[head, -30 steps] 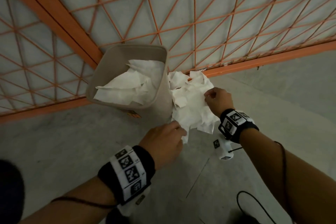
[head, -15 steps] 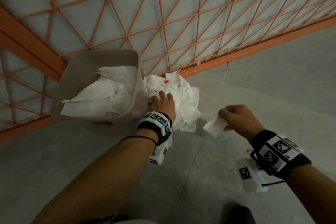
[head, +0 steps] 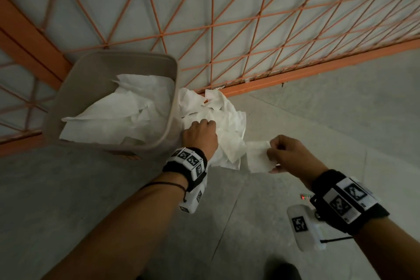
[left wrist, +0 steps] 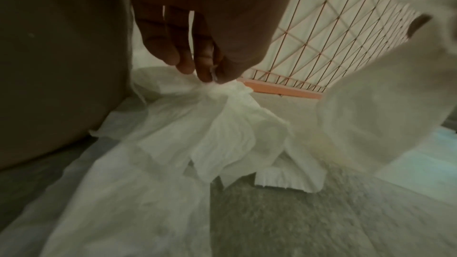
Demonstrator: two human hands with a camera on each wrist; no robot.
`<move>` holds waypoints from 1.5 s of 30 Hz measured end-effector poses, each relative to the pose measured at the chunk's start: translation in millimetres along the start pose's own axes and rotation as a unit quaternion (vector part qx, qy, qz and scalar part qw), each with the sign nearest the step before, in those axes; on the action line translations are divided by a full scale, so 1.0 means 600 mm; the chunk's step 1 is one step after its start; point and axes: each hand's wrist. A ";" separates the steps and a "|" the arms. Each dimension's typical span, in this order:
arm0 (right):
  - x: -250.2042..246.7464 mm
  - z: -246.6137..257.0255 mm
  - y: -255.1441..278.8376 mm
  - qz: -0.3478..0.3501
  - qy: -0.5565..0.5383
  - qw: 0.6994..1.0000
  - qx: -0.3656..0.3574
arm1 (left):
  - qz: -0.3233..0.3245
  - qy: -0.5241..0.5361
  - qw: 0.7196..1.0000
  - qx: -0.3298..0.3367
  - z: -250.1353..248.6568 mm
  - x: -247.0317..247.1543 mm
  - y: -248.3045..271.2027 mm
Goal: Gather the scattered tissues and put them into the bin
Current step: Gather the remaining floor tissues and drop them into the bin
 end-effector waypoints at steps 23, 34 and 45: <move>0.003 0.283 0.135 0.060 -0.042 0.929 -0.362 | -0.389 0.272 0.880 -0.006 0.105 -0.409 0.206; 0.120 0.419 0.147 0.071 0.050 0.877 -0.472 | -0.265 0.071 0.956 -0.100 0.187 -0.398 0.130; 0.191 0.431 0.105 0.134 0.403 0.779 -0.461 | -0.133 0.060 0.989 -0.018 0.199 -0.426 0.186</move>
Point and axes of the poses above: each hand's wrist, its own y-axis away from the middle knuckle, its own x-axis out of the palm, z = x × y, and after that the axes turned 7 degrees about -z, right-handed
